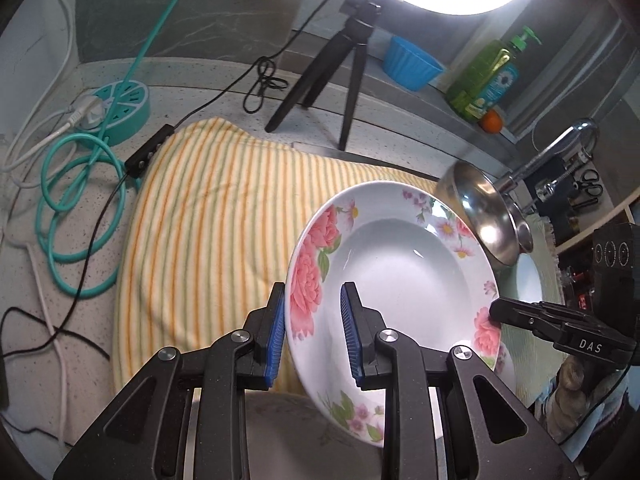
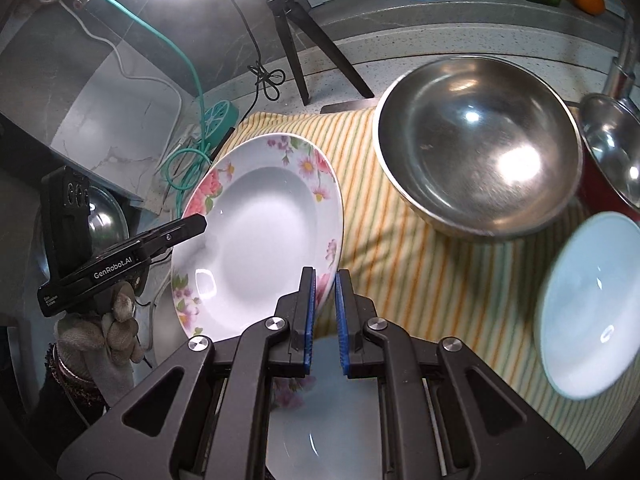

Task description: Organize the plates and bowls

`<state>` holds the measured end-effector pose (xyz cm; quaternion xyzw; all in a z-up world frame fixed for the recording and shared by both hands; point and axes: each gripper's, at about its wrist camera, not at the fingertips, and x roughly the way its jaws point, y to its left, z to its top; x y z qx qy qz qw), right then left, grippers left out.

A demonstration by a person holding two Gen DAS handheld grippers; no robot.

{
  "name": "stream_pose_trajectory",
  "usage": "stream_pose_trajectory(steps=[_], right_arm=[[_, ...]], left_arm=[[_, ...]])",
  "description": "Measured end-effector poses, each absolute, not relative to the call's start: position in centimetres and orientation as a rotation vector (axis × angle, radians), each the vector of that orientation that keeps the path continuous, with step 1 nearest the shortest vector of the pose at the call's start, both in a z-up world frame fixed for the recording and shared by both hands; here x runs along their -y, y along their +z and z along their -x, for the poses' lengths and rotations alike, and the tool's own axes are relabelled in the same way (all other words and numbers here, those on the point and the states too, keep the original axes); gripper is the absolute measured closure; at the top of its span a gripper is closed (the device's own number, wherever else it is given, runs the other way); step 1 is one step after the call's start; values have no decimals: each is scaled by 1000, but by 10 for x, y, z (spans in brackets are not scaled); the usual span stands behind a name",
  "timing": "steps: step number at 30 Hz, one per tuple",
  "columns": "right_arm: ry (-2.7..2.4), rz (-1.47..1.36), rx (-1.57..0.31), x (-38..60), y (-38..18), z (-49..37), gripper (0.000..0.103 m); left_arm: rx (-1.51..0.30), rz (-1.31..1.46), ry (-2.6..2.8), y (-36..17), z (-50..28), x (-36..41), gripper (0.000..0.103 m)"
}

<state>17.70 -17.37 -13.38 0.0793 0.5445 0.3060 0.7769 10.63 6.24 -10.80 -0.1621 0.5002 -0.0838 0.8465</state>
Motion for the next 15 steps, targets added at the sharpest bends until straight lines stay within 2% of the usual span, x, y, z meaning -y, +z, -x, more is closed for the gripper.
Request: stream_pose_trajectory(steps=[15], right_arm=[[623, -195, -1199, 241, -131, -117, 93]], left_arm=[[-1066, 338, -239, -106, -50, -6, 79]])
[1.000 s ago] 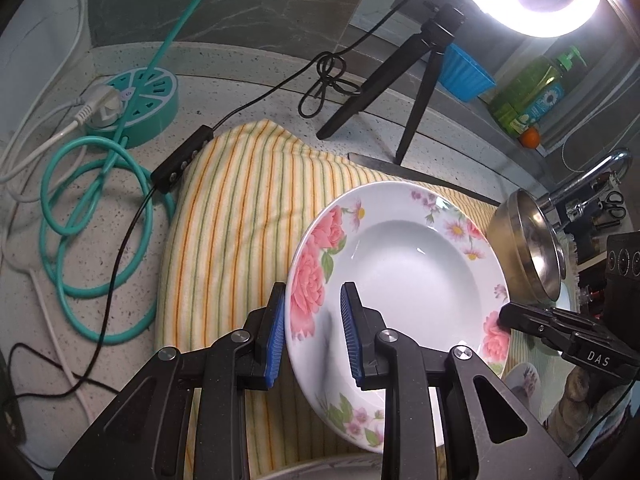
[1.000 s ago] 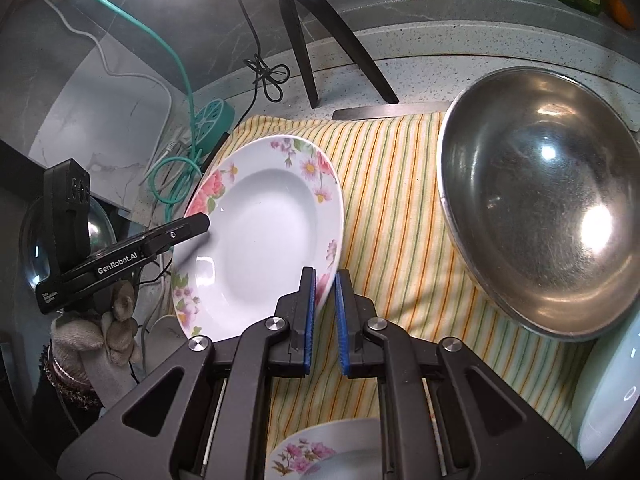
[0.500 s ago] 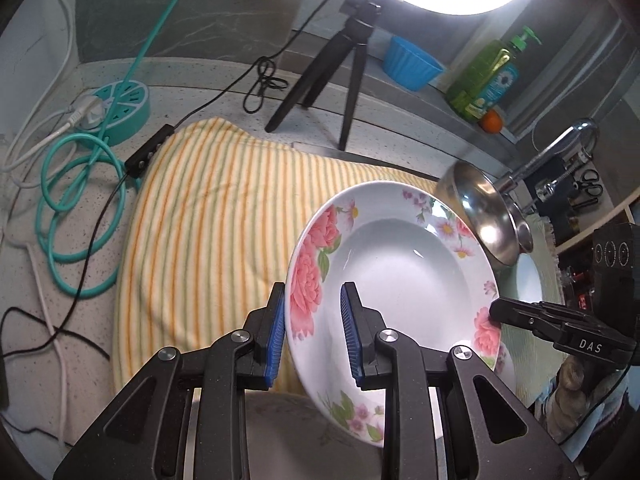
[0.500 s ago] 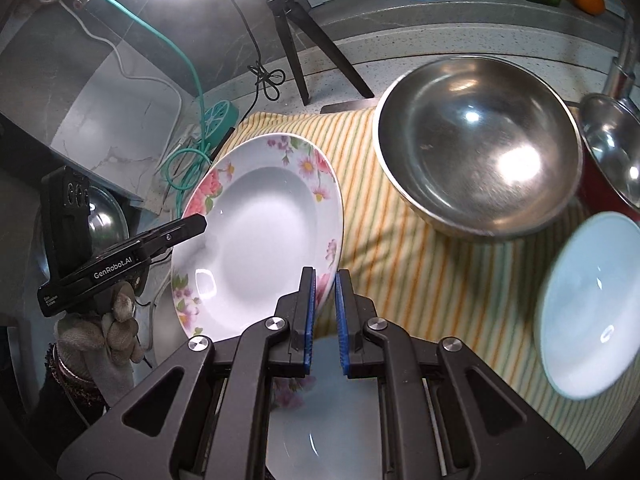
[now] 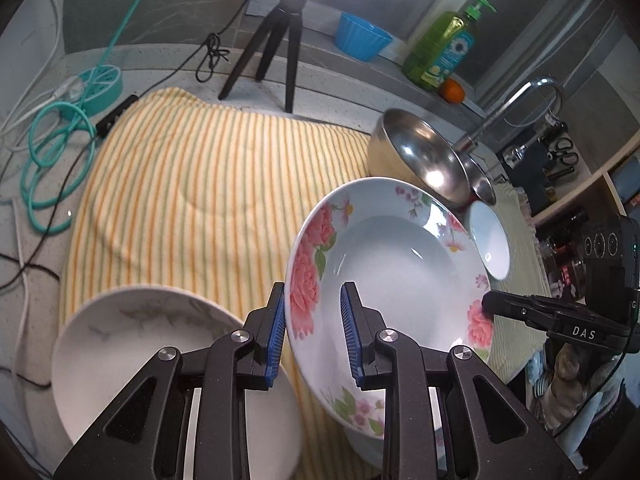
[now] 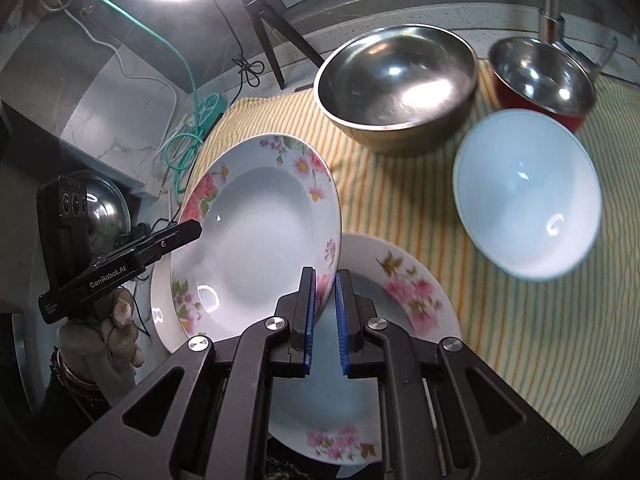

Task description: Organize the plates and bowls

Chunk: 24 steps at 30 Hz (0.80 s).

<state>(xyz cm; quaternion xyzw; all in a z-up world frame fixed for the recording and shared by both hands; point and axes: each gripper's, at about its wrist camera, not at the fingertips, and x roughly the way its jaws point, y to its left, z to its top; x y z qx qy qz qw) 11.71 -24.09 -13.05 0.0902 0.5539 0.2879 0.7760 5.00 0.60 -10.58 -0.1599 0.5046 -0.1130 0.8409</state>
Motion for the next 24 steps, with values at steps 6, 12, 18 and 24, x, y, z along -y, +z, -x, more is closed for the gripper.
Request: stream_pose_trajectory(steps=[6, 12, 18, 24], right_arm=[[600, -209, -1235, 265, -142, -101, 93], [579, -223, -1265, 284, -152, -92, 93], [567, -232, -1285, 296, -160, -89, 93], [559, -210, -1286, 302, -162, -89, 93]], left_arm=[[-1090, 341, -261, -112, -26, 16, 79], [-1110, 345, -276, -119, -9, 34, 79], [-1131, 342, -279, -126, -2, 47, 79], [-1159, 330, -282, -135, 2, 56, 79]])
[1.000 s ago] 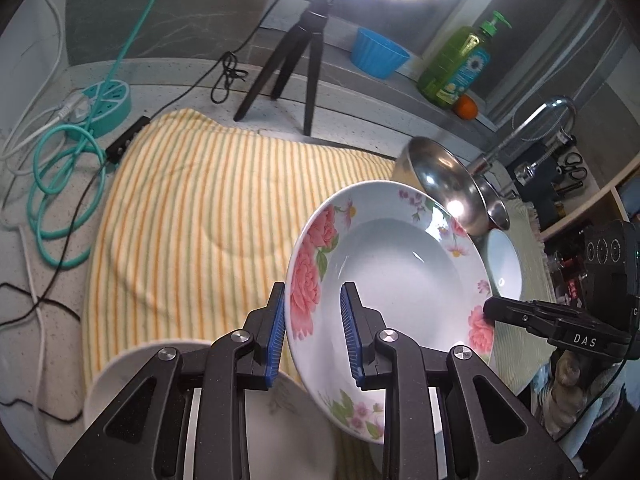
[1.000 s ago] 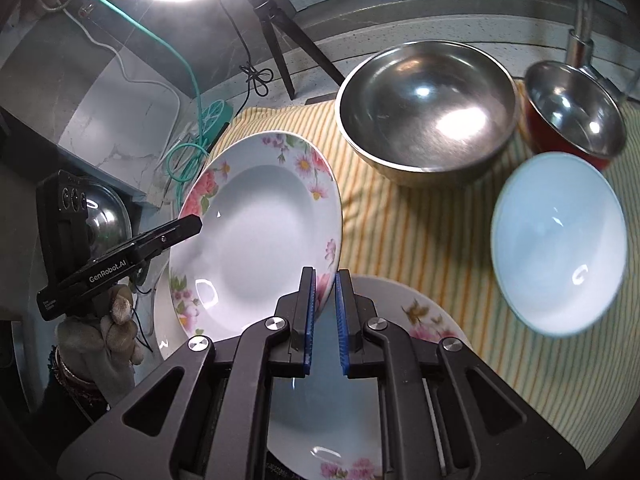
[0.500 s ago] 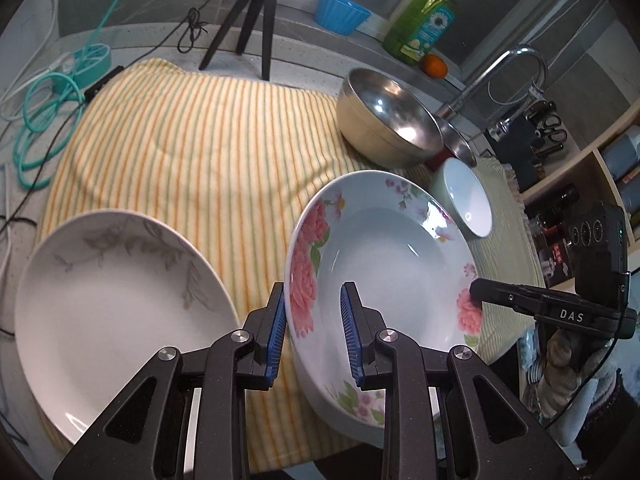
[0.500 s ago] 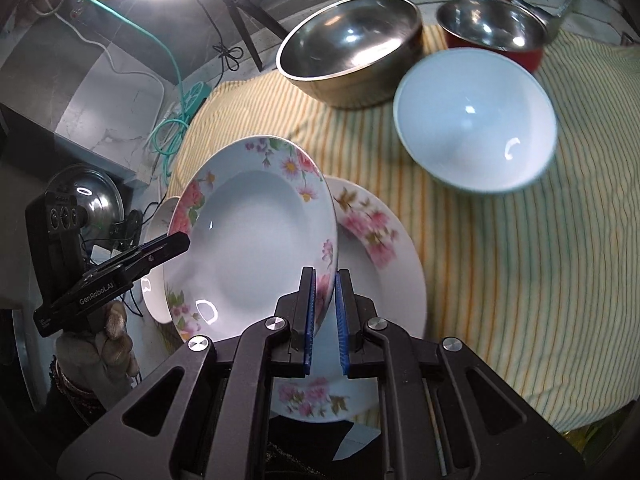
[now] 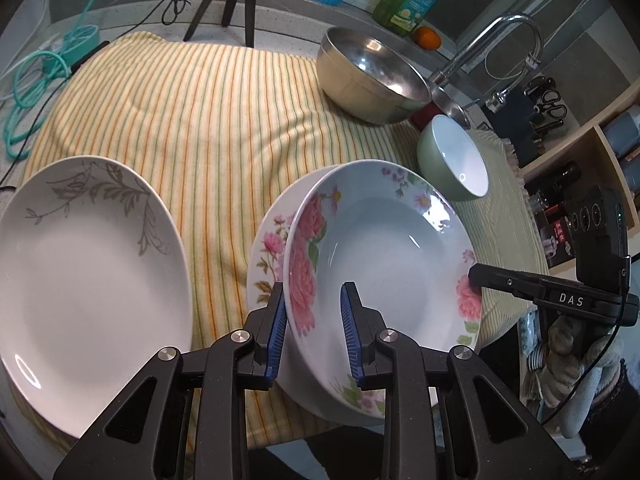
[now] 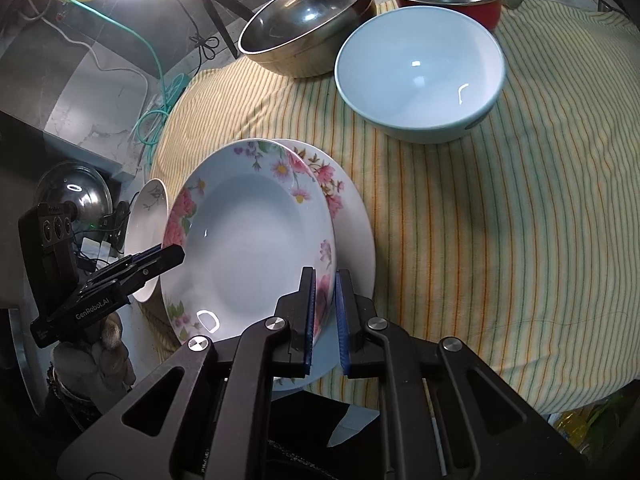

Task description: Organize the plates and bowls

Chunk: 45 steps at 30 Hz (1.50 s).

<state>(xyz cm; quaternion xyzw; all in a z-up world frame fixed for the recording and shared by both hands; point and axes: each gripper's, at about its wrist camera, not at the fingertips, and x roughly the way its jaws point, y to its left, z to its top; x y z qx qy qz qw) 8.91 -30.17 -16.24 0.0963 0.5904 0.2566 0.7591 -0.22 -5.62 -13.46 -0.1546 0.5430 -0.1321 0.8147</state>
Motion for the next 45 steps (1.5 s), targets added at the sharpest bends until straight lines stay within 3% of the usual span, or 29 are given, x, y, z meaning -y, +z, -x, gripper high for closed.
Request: stream_pose_trajectory(steps=[23, 32, 38, 40, 45], right_arm=[[542, -168, -1298, 295, -176, -89, 93], [544, -105, -1290, 286, -173, -88, 86], [537, -98, -1285, 286, -171, -87, 85], [543, -93, -1278, 285, -169, -87, 85], [537, -62, -1257, 281, -166, -86, 81]], left_arm=[[-1175, 239, -251, -139, 3, 65, 79], [-1179, 218, -248, -139, 1, 67, 78], [-1181, 217, -251, -139, 0, 69, 71], [-1171, 198, -247, -137, 0, 71, 60], [-1168, 183, -252, -137, -1, 72, 60]])
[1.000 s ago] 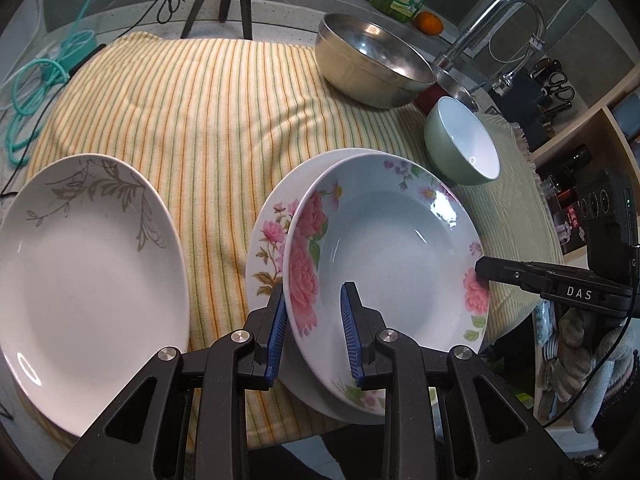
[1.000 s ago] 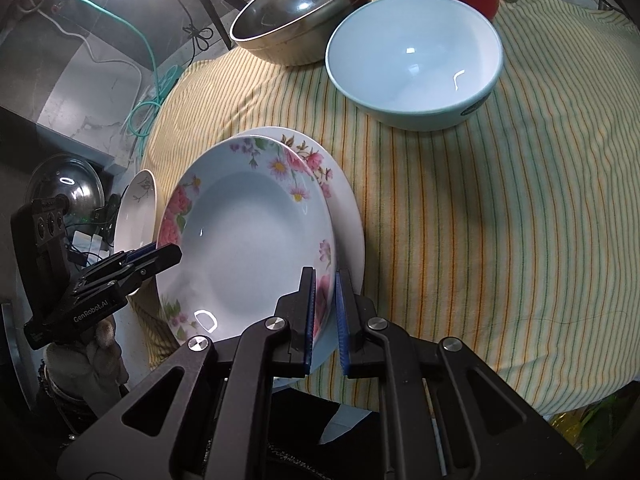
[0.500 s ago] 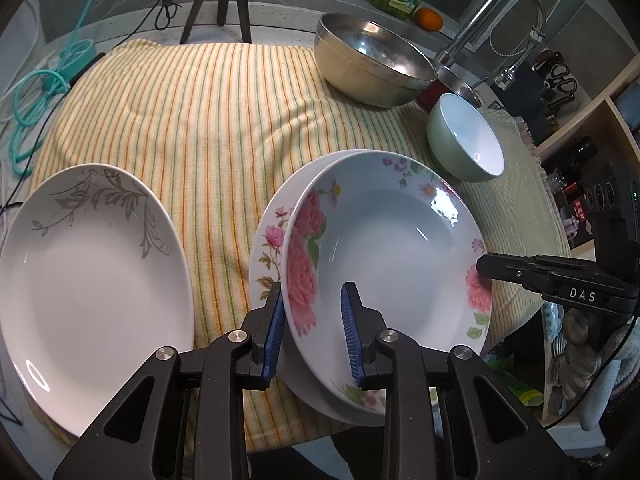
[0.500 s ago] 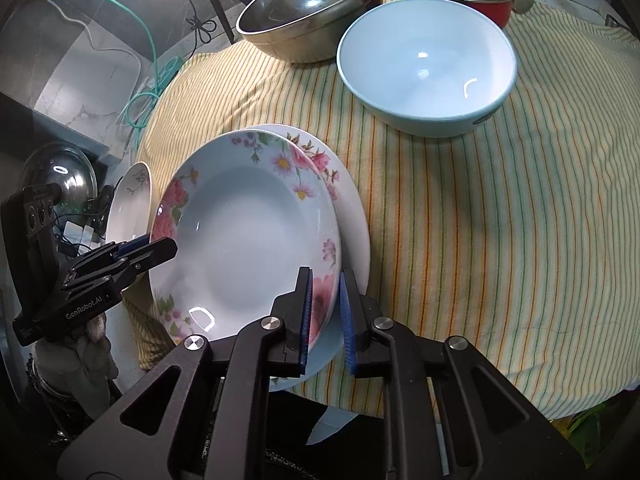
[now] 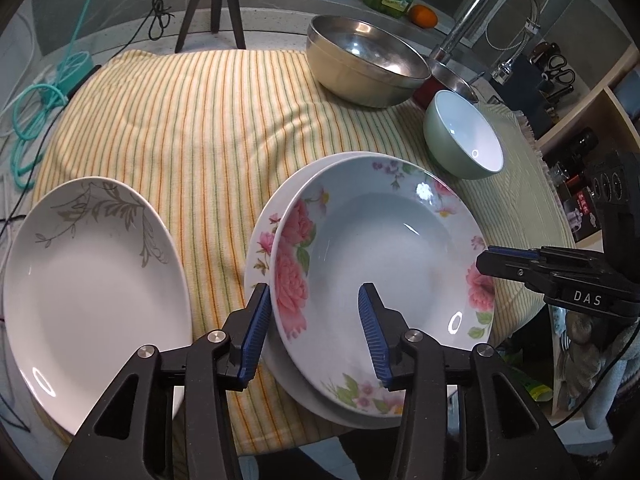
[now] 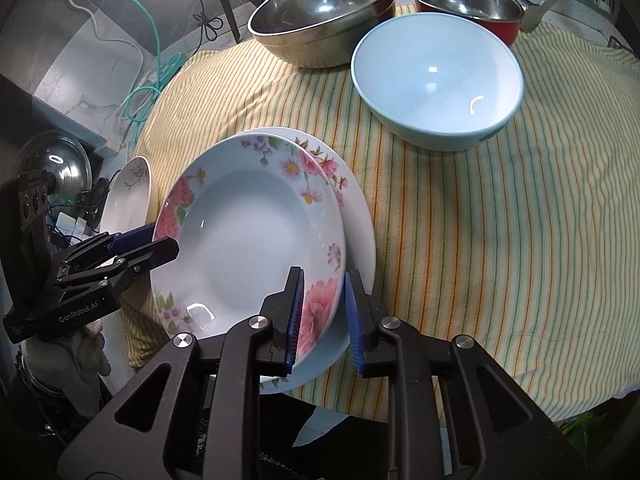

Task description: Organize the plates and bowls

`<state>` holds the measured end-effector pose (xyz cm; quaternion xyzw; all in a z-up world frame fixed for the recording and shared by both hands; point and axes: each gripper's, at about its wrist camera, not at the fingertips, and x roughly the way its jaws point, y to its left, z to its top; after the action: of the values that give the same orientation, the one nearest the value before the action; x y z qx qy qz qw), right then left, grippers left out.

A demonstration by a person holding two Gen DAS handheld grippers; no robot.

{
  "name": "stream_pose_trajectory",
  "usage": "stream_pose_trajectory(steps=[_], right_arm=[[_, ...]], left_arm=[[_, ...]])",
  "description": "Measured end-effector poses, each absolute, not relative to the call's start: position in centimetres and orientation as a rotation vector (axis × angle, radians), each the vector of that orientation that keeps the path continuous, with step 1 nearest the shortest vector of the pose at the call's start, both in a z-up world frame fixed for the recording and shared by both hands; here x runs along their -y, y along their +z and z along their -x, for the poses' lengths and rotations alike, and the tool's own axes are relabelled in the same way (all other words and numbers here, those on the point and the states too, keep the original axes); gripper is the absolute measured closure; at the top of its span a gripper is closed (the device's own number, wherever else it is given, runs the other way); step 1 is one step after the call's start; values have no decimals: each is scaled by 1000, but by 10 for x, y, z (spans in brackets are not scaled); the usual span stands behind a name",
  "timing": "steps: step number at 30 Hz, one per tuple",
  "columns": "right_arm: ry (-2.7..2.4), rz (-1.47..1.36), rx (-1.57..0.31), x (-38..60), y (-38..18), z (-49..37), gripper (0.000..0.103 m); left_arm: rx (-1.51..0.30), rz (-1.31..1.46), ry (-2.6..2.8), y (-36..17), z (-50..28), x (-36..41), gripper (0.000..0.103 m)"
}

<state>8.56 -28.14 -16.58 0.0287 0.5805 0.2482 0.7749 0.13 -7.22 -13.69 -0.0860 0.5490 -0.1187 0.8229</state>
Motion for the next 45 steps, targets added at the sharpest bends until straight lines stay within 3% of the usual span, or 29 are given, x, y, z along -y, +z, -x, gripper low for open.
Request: stream_pose_trajectory(steps=[2, 4, 5, 9, 12, 45], right_arm=[[536, -54, -1247, 281, -164, -85, 79], [534, -52, -1235, 280, -161, -85, 68], [532, -52, -1226, 280, -158, -85, 58], [532, -51, -1193, 280, -149, -85, 41], [544, -48, -1163, 277, -141, -86, 27], [871, 54, -1107, 133, -113, -87, 23]], left_arm=[[-1166, 191, -254, -137, -1, 71, 60], [-1161, 194, -253, -135, -1, 70, 59], [-1158, 194, -249, -134, -1, 69, 59], [-1144, 206, -234, -129, 0, 65, 50], [-1130, 215, -212, -125, 1, 60, 37], [-1006, 462, 171, -111, 65, -78, 37]])
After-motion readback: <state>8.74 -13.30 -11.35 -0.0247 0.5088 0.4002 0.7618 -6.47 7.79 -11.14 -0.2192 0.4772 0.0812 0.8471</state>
